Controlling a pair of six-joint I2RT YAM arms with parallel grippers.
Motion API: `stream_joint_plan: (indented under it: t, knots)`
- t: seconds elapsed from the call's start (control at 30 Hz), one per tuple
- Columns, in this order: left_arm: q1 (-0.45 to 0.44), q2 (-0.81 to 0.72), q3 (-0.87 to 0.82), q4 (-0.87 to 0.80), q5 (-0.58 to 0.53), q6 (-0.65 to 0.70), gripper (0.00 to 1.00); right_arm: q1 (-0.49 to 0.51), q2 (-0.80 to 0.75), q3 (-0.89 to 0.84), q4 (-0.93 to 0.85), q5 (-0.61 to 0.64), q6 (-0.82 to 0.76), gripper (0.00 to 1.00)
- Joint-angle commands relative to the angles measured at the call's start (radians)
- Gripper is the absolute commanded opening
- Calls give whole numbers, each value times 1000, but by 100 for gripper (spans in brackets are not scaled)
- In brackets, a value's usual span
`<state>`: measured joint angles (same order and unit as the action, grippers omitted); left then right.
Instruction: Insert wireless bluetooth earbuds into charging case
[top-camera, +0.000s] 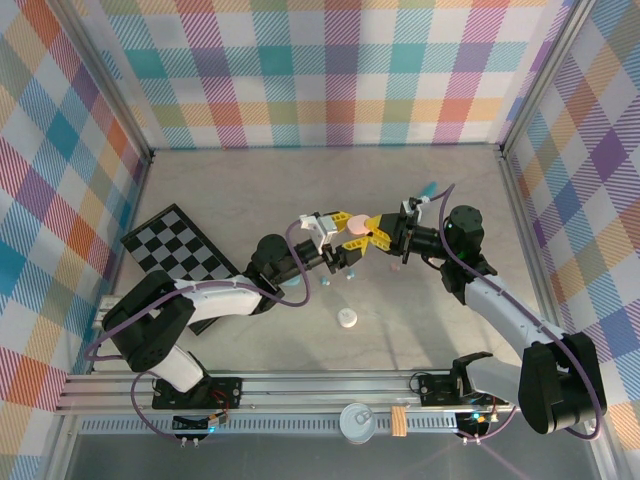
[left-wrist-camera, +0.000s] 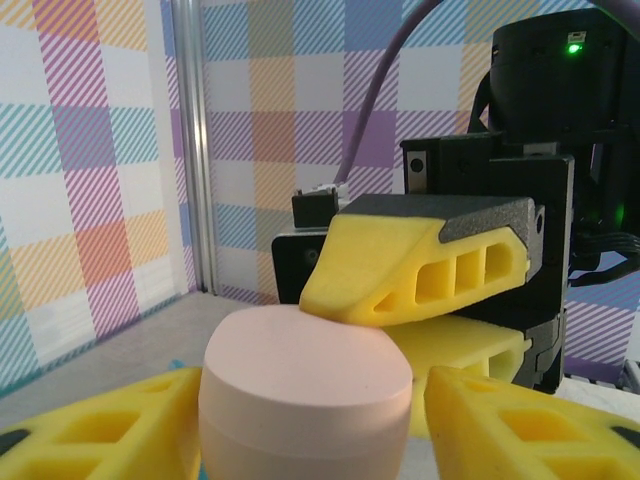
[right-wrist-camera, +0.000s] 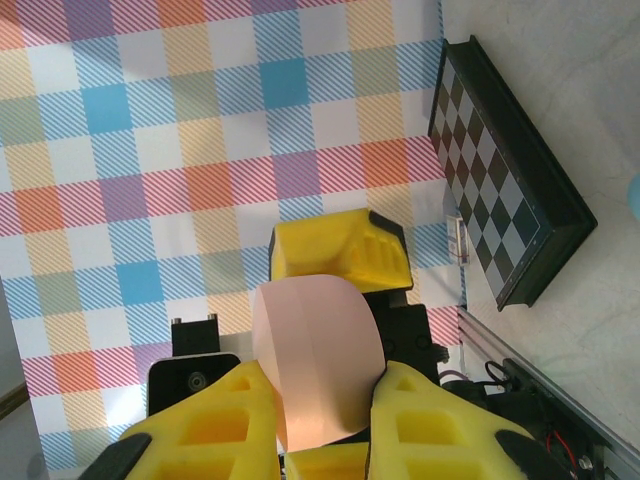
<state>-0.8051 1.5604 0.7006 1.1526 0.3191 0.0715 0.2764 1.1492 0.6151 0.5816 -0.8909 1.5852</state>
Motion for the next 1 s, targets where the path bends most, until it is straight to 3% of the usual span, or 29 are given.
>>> stream_joint_plan:
  t: [0.0,0.33,0.97]
  knots:
    - [-11,1,27,25,31,-1,53,7,-13,15,11,-16,-14,15]
    - [-11,6,20,24,37,1,63,7,-14,17,34,-16,1,15]
    - [-11,16,10,32,31,13,56,7,-19,10,29,-16,5,15]
